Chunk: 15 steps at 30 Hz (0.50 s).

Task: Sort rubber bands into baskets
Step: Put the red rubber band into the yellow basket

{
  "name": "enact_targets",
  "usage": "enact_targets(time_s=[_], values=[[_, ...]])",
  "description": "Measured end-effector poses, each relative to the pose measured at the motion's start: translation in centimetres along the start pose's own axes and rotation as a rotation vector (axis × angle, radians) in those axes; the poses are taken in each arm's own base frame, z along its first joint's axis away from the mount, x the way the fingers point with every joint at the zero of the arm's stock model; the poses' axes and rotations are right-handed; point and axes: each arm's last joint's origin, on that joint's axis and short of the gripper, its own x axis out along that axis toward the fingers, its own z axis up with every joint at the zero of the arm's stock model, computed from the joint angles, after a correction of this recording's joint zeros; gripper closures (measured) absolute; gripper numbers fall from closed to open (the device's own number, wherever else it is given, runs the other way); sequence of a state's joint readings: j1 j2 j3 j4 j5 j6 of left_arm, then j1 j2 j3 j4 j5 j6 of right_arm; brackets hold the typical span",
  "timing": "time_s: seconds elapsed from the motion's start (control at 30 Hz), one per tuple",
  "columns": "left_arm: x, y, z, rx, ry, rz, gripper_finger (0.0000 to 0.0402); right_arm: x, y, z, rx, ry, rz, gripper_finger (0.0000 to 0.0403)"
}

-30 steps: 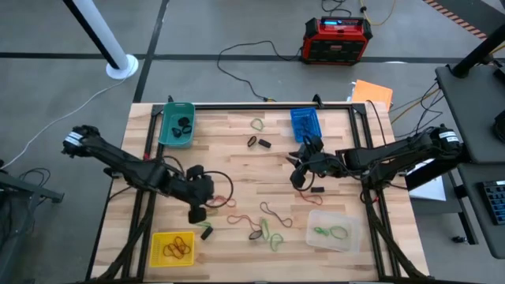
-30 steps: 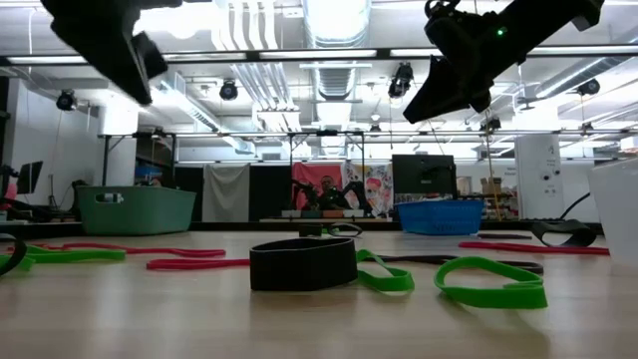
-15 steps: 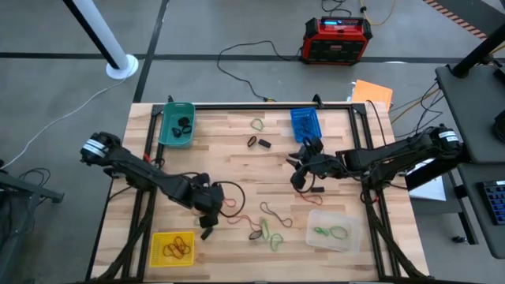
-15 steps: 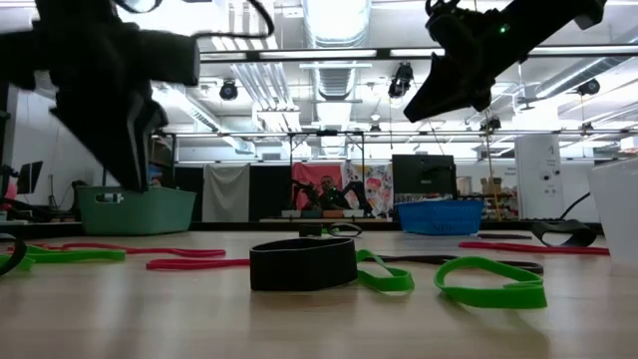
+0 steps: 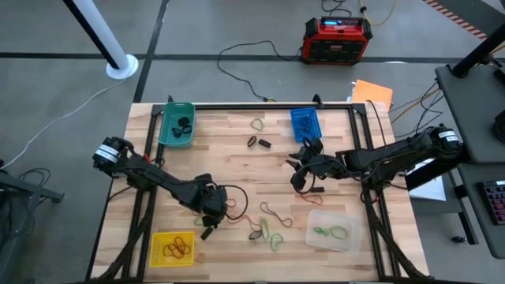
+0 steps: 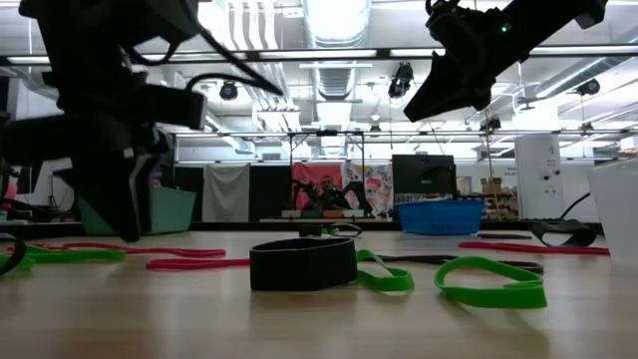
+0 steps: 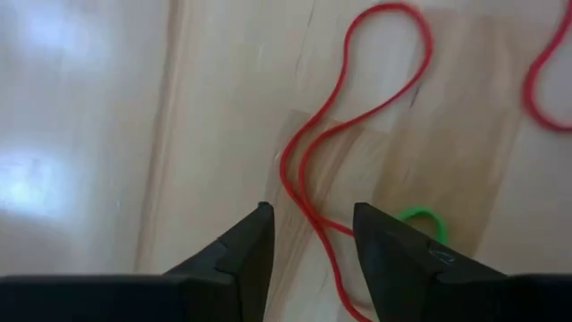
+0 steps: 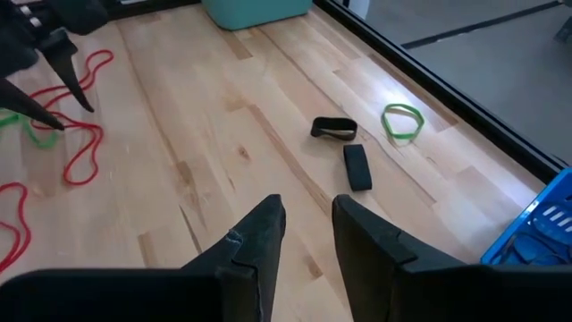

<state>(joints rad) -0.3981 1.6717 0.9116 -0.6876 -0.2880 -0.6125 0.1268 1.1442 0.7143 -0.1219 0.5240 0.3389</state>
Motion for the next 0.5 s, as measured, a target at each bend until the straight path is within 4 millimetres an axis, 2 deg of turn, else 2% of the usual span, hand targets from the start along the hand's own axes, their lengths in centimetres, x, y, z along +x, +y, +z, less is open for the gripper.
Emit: enact_targets(time_s=[0.23,0.5], values=[[1.3,-0.4,-0.1,0.005,0.019,0.003,0.0265,0.0,0.0,0.0,-0.008,0.000,0.000,0.0314],[1.9,-0.4,-0.4,0.006,0.028,-0.001,0.0297,0.0,0.0,0.0,-0.012,0.000,0.000,0.0305]])
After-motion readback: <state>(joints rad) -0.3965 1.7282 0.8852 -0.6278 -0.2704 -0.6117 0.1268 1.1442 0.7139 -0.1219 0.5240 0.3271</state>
